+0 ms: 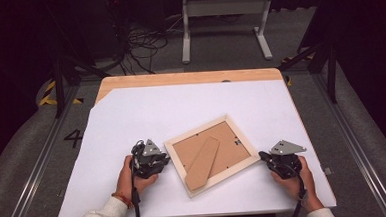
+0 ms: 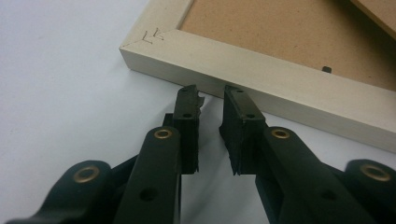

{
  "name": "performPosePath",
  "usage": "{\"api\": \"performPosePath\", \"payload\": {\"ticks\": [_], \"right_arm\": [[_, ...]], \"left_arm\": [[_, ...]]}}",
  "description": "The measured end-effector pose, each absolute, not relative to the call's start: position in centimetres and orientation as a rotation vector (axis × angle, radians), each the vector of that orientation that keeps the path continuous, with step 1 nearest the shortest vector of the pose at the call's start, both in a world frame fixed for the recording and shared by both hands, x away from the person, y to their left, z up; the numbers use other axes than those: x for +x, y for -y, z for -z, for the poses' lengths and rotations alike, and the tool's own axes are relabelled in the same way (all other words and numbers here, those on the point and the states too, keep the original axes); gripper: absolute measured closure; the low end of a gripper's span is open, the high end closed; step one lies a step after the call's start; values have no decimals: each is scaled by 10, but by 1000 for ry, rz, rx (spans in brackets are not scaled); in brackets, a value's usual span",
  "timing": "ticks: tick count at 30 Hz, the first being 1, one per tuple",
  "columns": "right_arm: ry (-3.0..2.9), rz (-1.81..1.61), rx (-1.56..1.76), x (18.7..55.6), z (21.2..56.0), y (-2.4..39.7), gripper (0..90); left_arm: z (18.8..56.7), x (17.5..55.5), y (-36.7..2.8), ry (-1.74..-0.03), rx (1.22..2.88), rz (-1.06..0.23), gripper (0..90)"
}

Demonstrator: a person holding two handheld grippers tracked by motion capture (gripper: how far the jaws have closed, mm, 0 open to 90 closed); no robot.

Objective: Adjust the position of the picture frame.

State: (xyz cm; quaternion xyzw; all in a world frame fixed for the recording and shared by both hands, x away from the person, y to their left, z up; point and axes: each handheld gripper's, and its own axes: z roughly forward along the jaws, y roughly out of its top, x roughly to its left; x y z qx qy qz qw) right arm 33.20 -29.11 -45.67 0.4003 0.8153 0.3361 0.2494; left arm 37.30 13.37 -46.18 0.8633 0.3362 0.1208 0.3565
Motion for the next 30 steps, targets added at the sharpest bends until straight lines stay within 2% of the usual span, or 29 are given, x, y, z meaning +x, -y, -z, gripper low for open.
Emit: {"api": "performPosePath", "payload": {"ticks": [30], "right_arm": [[-2283,-922,1025,318,456,281,900]], "left_arm": [[462,386,-137,-885,2225,-346,789]]}}
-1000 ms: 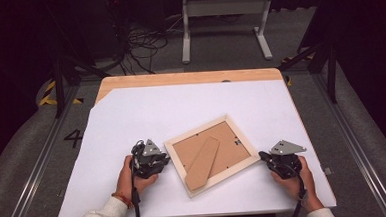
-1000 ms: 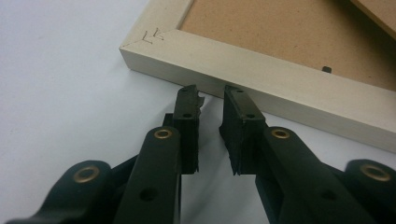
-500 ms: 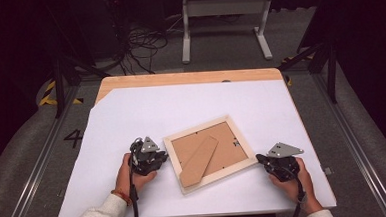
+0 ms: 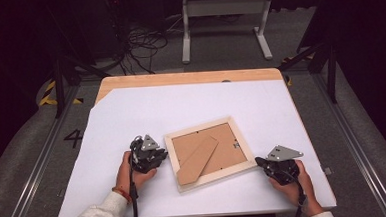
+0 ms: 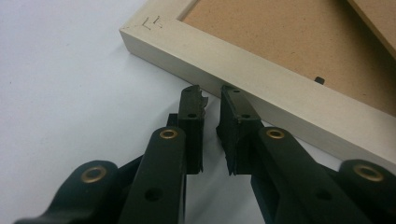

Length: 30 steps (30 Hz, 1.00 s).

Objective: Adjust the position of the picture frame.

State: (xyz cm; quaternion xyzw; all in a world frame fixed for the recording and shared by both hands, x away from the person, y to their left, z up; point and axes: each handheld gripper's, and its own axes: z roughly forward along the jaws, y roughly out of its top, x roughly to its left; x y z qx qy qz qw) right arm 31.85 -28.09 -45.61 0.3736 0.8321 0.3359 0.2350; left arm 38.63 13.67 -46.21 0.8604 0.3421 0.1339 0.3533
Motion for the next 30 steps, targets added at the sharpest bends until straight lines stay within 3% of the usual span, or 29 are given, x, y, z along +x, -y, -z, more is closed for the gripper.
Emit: {"api": "performPosePath", "payload": {"ticks": [16,30], "right_arm": [[-2318,-941,994,308,456,273,900],[-2321,-919,952,301,458,258,900]], "left_arm": [[463,400,-139,-925,2195,-344,789],[465,410,-139,-931,2181,-421,773]]}}
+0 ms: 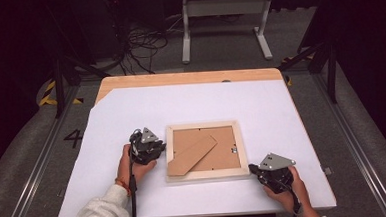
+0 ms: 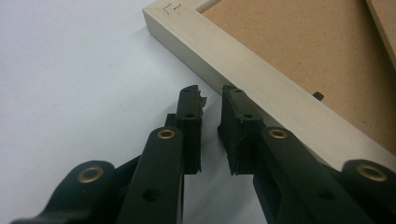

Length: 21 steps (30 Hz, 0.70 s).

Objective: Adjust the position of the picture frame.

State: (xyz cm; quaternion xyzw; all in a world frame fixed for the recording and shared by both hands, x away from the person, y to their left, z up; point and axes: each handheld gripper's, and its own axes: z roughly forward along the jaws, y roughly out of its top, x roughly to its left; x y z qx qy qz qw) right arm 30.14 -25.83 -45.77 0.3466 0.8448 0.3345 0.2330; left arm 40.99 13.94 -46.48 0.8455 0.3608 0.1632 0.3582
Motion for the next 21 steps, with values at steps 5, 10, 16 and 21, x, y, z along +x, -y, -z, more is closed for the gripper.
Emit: {"api": "performPosePath", "payload": {"ticks": [5,10,16,21], "right_arm": [[-2303,-907,961,304,458,251,900],[-2299,-903,956,309,459,245,900],[-2312,-934,955,319,459,245,900],[-2312,-931,960,331,459,241,900]], "left_arm": [[465,410,-141,-942,2178,-436,747],[465,409,-143,-951,2178,-449,732],[464,406,-148,-942,2195,-446,711],[460,394,-157,-918,2236,-380,694]]}}
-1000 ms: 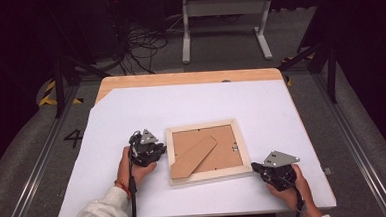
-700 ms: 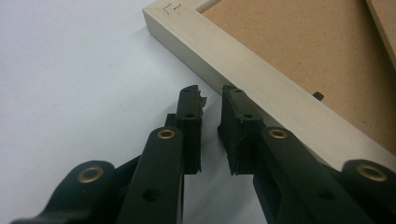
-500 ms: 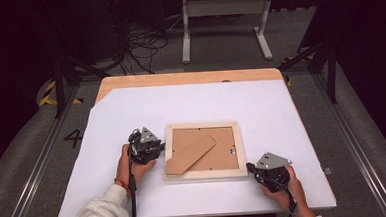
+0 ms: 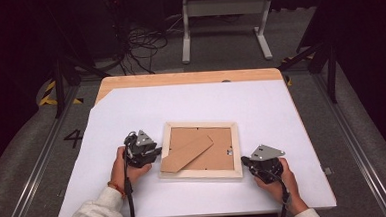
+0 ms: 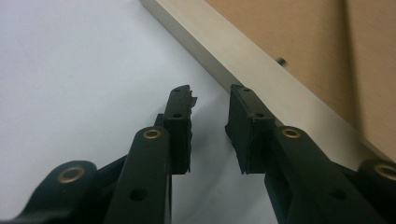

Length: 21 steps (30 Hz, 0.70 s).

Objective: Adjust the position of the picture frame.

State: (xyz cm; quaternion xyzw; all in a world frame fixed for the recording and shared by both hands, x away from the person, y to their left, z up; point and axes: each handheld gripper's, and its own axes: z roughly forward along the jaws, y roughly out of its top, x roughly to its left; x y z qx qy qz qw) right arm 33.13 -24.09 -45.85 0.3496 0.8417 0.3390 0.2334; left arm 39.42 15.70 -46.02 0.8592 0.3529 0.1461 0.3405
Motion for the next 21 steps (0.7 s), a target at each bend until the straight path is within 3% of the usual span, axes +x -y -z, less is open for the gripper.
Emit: {"api": "performPosePath", "payload": {"ticks": [16,18,19,21], "right_arm": [[-2271,-932,1003,368,460,231,900],[-2269,-930,1000,368,459,231,879],[-2263,-921,995,367,459,232,818],[-2274,-934,975,364,455,237,785]], "left_arm": [[461,369,-170,-902,2238,-343,730],[462,369,-171,-919,2232,-369,688],[461,369,-174,-918,2226,-353,591],[459,365,-178,-919,2197,-364,578]]}}
